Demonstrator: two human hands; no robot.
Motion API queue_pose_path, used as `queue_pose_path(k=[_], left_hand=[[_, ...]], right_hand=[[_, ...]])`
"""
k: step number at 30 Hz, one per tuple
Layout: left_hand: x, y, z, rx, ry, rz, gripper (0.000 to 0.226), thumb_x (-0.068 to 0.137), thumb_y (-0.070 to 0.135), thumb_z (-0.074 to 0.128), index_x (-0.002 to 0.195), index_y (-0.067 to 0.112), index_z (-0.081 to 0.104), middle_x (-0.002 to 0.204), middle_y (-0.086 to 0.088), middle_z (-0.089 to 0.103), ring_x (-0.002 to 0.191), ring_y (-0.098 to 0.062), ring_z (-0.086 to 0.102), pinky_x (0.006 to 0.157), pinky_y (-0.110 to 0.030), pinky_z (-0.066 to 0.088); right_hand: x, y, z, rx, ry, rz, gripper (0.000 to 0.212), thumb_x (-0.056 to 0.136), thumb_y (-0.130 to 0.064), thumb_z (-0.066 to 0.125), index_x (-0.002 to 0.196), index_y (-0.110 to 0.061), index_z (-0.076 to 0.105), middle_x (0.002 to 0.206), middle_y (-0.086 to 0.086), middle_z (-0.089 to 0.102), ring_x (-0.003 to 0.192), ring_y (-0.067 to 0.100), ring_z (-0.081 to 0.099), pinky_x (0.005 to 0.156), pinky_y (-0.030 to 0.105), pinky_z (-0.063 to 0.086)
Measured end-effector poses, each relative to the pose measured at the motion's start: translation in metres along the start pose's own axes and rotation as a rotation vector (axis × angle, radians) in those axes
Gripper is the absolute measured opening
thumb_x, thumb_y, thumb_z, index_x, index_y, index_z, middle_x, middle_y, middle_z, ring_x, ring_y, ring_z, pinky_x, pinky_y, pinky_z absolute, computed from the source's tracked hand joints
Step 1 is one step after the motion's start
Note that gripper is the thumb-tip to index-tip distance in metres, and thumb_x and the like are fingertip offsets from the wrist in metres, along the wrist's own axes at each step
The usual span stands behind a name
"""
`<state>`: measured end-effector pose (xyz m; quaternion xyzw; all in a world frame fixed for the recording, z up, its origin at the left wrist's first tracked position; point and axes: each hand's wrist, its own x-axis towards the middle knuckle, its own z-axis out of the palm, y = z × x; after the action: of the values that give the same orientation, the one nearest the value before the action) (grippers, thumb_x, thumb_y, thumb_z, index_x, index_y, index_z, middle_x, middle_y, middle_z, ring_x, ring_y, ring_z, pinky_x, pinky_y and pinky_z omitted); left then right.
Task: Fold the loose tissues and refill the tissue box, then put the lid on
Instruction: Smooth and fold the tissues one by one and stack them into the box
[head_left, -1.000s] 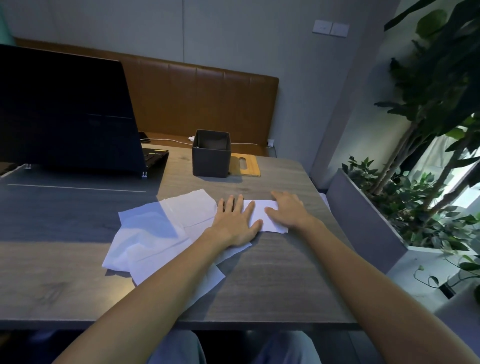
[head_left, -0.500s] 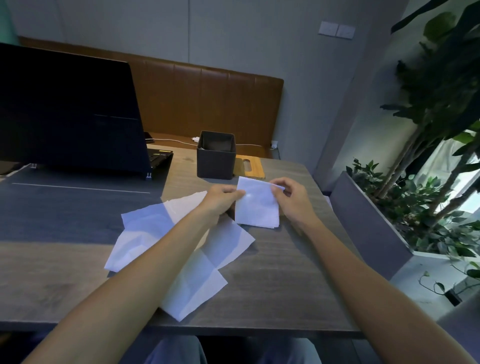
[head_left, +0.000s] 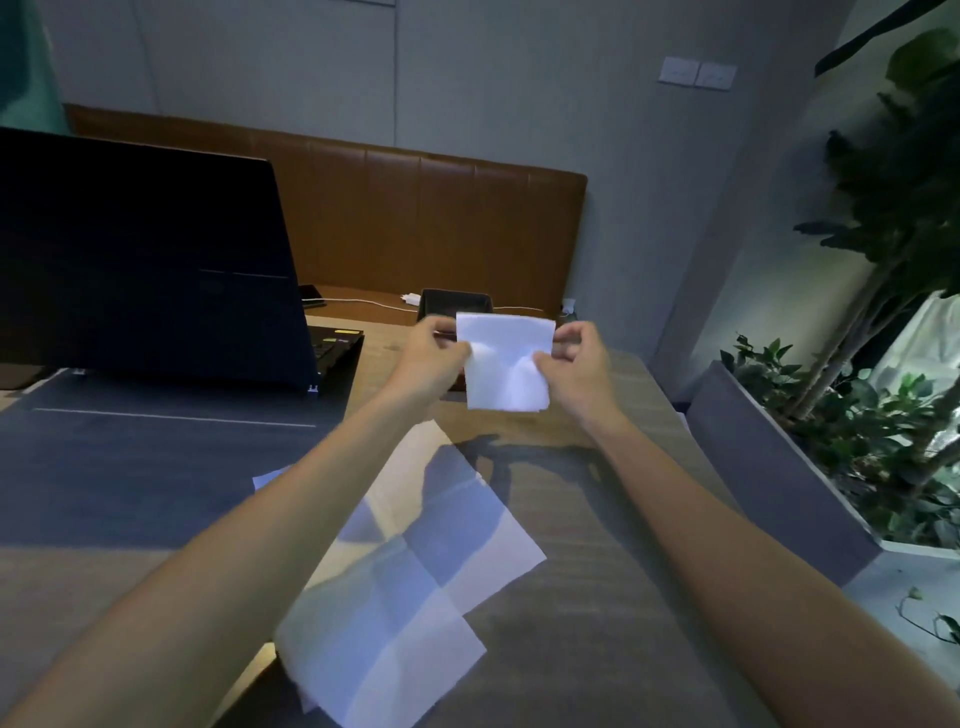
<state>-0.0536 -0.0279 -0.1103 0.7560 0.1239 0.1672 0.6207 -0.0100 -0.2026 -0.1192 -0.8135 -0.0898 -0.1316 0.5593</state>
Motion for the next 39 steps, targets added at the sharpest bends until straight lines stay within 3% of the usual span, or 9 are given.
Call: queue_pose_path(k=[3, 10, 16, 22, 25, 29, 34, 36, 39], left_hand=[[0.038, 0.011, -0.009, 0.107, 0.123, 0.085, 0.016, 0.094, 0.015, 0.063, 0.095, 0.026, 0.052, 0.092, 0.002, 0.059, 0.082, -0.012, 0.056, 0.081, -0.036, 0.056], [0.113, 0.004, -0.023, 0.511, 0.195, 0.215, 0.006, 0.097, 0.021, 0.063, 0.097, 0.025, 0.059, 0.096, 0.005, 0.062, 0.087, -0.017, 0.062, 0.079, -0.038, 0.061], [0.148, -0.011, -0.027, 0.778, 0.147, 0.270, 0.013, 0.099, 0.023, 0.062, 0.104, 0.024, 0.074, 0.116, 0.000, 0.071, 0.099, -0.021, 0.066, 0.088, -0.041, 0.059], [0.167, -0.008, -0.014, 1.042, 0.083, 0.422, 0.006, 0.097, 0.021, 0.065, 0.102, 0.024, 0.062, 0.105, -0.002, 0.069, 0.089, -0.018, 0.057, 0.105, -0.040, 0.043], [0.177, -0.008, -0.010, 1.149, 0.001, 0.431, 0.014, 0.095, 0.022, 0.068, 0.109, 0.022, 0.067, 0.105, -0.003, 0.068, 0.088, -0.015, 0.051, 0.111, -0.043, 0.032], [0.184, -0.008, -0.006, 1.283, -0.137, 0.386, 0.008, 0.093, 0.019, 0.071, 0.101, 0.019, 0.069, 0.094, -0.002, 0.065, 0.091, -0.016, 0.055, 0.115, -0.049, 0.027], [0.187, -0.010, -0.002, 1.371, -0.203, 0.396, 0.017, 0.095, 0.024, 0.068, 0.110, 0.016, 0.067, 0.091, -0.001, 0.061, 0.086, -0.017, 0.056, 0.109, -0.047, 0.036], [0.187, -0.014, -0.002, 1.366, -0.226, 0.401, 0.023, 0.096, 0.027, 0.067, 0.116, 0.014, 0.068, 0.093, -0.002, 0.062, 0.083, -0.017, 0.060, 0.094, -0.038, 0.049], [0.185, -0.017, -0.002, 1.367, -0.236, 0.410, 0.032, 0.095, 0.031, 0.068, 0.121, 0.013, 0.067, 0.092, -0.002, 0.062, 0.079, -0.017, 0.062, 0.072, -0.028, 0.051]], right_hand=[[0.029, -0.009, 0.015, -0.061, 0.061, -0.103, 0.023, 0.084, -0.009, 0.068, 0.093, -0.016, 0.048, 0.078, -0.003, 0.059, 0.068, 0.014, 0.057, 0.060, 0.022, 0.042], [0.098, -0.019, 0.056, -0.254, -0.006, -0.202, 0.017, 0.082, -0.007, 0.065, 0.072, -0.017, 0.057, 0.069, -0.004, 0.060, 0.068, 0.012, 0.055, 0.054, 0.020, 0.036], [0.133, -0.003, 0.090, -0.511, -0.127, -0.244, 0.016, 0.085, -0.012, 0.067, 0.081, -0.026, 0.064, 0.084, -0.004, 0.067, 0.080, 0.016, 0.064, 0.072, 0.035, 0.060], [0.150, 0.000, 0.107, -0.790, -0.219, -0.231, 0.012, 0.090, -0.012, 0.068, 0.092, -0.024, 0.070, 0.094, 0.001, 0.068, 0.083, 0.018, 0.063, 0.077, 0.035, 0.060], [0.156, -0.002, 0.112, -0.917, -0.252, -0.258, 0.010, 0.092, -0.014, 0.068, 0.100, -0.018, 0.072, 0.093, 0.004, 0.069, 0.081, 0.019, 0.064, 0.076, 0.035, 0.059], [0.157, -0.004, 0.116, -1.038, -0.329, -0.305, 0.013, 0.092, -0.011, 0.066, 0.104, -0.014, 0.070, 0.092, 0.006, 0.068, 0.082, 0.023, 0.065, 0.080, 0.040, 0.060], [0.157, -0.003, 0.119, -1.075, -0.433, -0.323, 0.016, 0.094, -0.010, 0.064, 0.110, -0.015, 0.068, 0.094, 0.006, 0.066, 0.080, 0.020, 0.064, 0.070, 0.031, 0.055], [0.158, -0.002, 0.119, -1.077, -0.433, -0.328, 0.015, 0.095, -0.011, 0.064, 0.109, -0.014, 0.067, 0.092, 0.006, 0.065, 0.076, 0.018, 0.062, 0.062, 0.027, 0.049], [0.157, 0.001, 0.118, -1.079, -0.419, -0.333, 0.013, 0.096, -0.012, 0.063, 0.108, -0.013, 0.068, 0.089, 0.005, 0.065, 0.072, 0.017, 0.060, 0.058, 0.025, 0.044]])
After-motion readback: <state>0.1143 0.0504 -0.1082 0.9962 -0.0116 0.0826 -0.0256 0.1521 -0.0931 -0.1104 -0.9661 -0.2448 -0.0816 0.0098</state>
